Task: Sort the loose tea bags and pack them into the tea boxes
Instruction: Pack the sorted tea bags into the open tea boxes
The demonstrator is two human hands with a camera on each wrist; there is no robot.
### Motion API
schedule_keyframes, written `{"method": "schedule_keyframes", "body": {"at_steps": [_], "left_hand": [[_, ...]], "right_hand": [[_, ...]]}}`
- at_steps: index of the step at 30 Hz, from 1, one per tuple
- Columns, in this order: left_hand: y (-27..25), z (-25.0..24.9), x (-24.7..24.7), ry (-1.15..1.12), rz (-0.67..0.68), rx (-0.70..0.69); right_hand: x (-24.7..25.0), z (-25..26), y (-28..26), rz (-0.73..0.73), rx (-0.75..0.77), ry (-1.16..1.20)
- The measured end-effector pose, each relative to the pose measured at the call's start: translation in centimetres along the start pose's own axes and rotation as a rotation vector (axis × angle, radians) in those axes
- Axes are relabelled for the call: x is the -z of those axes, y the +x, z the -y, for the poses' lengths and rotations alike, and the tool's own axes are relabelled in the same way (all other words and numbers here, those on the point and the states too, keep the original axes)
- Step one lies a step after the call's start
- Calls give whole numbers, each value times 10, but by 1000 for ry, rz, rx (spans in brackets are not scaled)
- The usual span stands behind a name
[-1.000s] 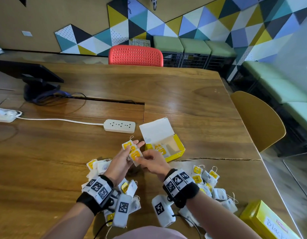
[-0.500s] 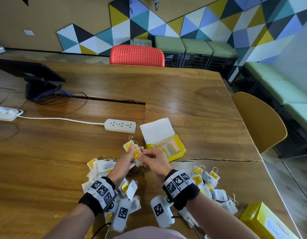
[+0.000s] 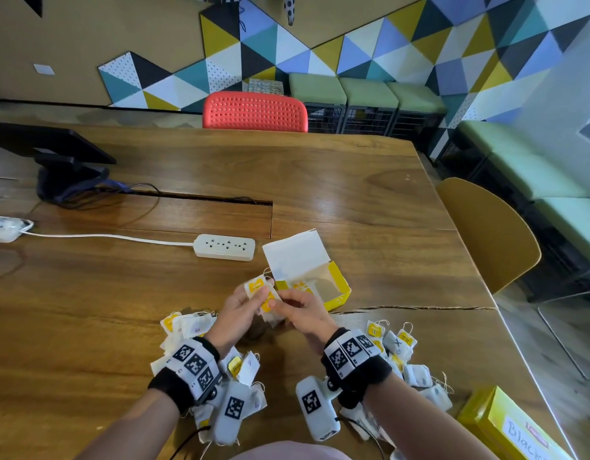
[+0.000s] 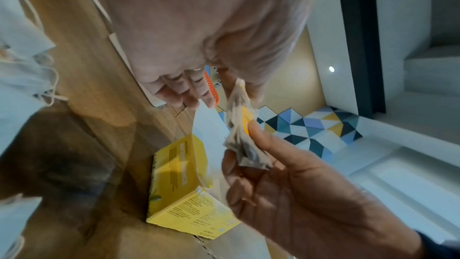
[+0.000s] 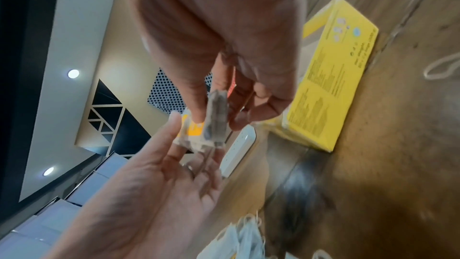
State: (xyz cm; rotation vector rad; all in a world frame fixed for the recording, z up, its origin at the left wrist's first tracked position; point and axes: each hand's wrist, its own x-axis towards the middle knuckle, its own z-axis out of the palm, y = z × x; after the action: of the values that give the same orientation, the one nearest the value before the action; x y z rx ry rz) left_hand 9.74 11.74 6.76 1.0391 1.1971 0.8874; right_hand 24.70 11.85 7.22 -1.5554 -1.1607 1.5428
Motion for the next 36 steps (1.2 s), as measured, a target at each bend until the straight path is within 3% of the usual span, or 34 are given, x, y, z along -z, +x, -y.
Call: {"method": "schedule_keyframes", "body": {"at_steps": [4, 7, 9, 14, 26, 36], "left_hand": [[13, 3, -2, 137, -111, -125], [22, 9, -4, 418, -44, -203], [27, 15, -7, 601, 23, -227], [34, 28, -23, 911, 127, -188], [36, 30, -31, 883, 73, -162], [37, 28, -33, 894, 71, -143]], "right_hand": [[27, 8, 10, -153, 36, -109], [60, 21, 20, -389, 58, -439], [74, 28, 27, -440, 25, -632], [64, 26, 43, -332, -110, -952], [57, 17, 65, -318, -199, -996], [51, 7, 65, -248, -139, -1192]]}}
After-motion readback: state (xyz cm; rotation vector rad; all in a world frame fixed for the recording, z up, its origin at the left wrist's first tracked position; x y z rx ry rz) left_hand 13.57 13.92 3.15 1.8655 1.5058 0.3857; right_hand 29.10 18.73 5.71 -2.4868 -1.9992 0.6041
